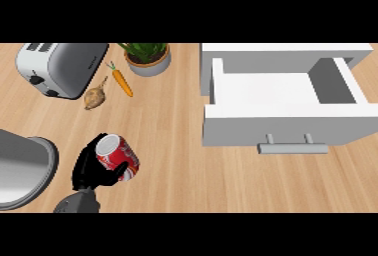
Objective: Pick up the can, place it into the drawer and close the drawer
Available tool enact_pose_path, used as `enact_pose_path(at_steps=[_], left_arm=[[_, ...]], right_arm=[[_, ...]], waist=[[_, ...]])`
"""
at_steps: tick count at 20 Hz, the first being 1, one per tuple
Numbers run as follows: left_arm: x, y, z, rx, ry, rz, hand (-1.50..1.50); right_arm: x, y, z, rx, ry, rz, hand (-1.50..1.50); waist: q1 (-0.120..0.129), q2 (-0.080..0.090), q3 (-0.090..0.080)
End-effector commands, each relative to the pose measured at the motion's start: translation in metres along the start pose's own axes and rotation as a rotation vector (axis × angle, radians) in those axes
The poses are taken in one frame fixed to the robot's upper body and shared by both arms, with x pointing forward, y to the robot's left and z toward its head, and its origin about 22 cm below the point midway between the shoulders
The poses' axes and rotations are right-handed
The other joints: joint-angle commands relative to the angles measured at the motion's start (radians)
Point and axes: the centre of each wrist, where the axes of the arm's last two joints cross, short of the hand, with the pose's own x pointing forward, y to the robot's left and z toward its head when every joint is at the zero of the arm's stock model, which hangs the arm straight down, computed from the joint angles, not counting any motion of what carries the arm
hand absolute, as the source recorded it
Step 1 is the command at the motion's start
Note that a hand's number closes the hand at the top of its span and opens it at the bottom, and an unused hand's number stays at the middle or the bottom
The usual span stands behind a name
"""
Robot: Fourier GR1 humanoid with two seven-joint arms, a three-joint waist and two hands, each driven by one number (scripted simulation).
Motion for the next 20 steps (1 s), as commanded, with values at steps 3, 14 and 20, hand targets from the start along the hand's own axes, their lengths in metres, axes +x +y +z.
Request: enact_pose_path(at_steps=[3,14,20], left_arm=[[0.011,-0.028,-0.022,0.047,-0.087,-0.009,1.50],[0.077,-0.100,-0.053,-0.036,-0.194,-0.048,1.50],[0.139,-0.126,-0.072,-0.061,-0.191,-0.099,1.50]], right_arm=[[0.014,0.002,0.005,0.013,0.005,-0.009,-1.50],[-0.002,0.004,0.005,-0.008,0.001,-0.009,-1.50],[0.011,0.014,0.007,-0.009,-0.010,-0.012,-1.50]], waist=[[0.000,-0.001,0.000],[0.002,-0.002,0.000],[0.001,-0.002,0.000]])
